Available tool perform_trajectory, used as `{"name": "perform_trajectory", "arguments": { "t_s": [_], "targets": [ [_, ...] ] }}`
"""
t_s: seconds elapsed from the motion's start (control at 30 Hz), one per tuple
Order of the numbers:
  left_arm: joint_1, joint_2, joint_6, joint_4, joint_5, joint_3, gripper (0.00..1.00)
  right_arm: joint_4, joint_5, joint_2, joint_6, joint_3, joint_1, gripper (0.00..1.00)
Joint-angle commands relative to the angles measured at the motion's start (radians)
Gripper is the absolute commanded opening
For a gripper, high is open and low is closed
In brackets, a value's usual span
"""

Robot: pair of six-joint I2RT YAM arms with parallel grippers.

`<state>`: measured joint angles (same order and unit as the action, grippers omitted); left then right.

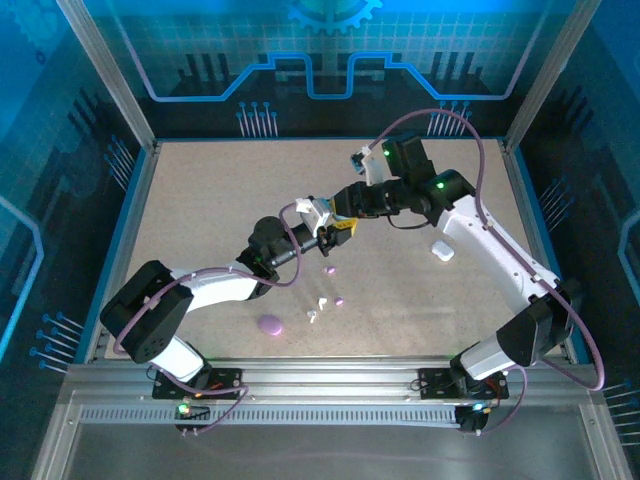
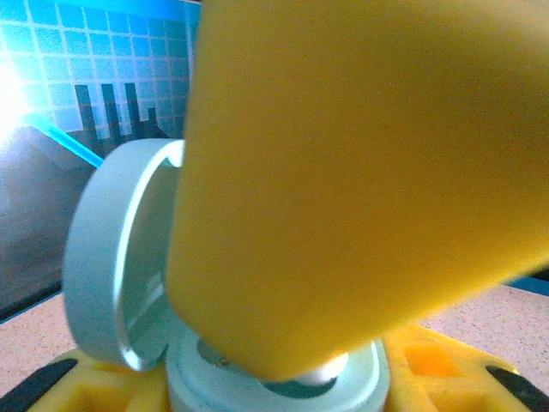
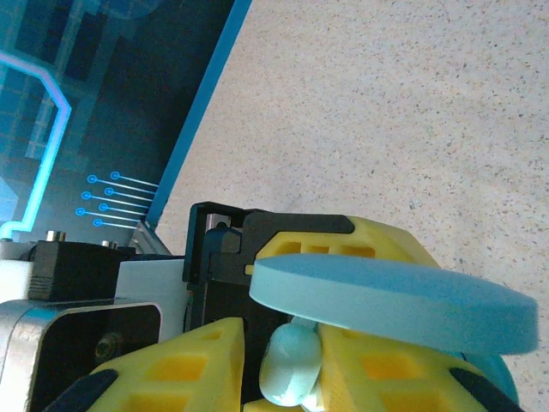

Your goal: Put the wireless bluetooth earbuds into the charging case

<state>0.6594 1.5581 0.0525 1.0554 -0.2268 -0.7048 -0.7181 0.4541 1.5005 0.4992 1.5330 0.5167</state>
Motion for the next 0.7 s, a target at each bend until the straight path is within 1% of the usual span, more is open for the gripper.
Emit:
{"name": "perform_trajectory", "arguments": {
  "t_s": [0.0, 0.3, 0.67],
  "targets": [
    [0.012, -0.003, 0.0, 0.085, -0.009, -0.031, 0.34, -0.046, -0.064, 0.013, -0.017, 0.02, 0.009, 0.33],
    [0.012, -0.001, -0.004, 0.082, -0.006, -0.03, 0.34, -0.054, -0.086, 0.0, -0.01, 0.03, 0.009, 0.33],
    [0.011, 0.004, -0.014, 0.083, -0.005, -0.033, 0.34, -0.067, -0.081, -0.003, -0.007, 0.045, 0.011, 0.35]
  ]
}}
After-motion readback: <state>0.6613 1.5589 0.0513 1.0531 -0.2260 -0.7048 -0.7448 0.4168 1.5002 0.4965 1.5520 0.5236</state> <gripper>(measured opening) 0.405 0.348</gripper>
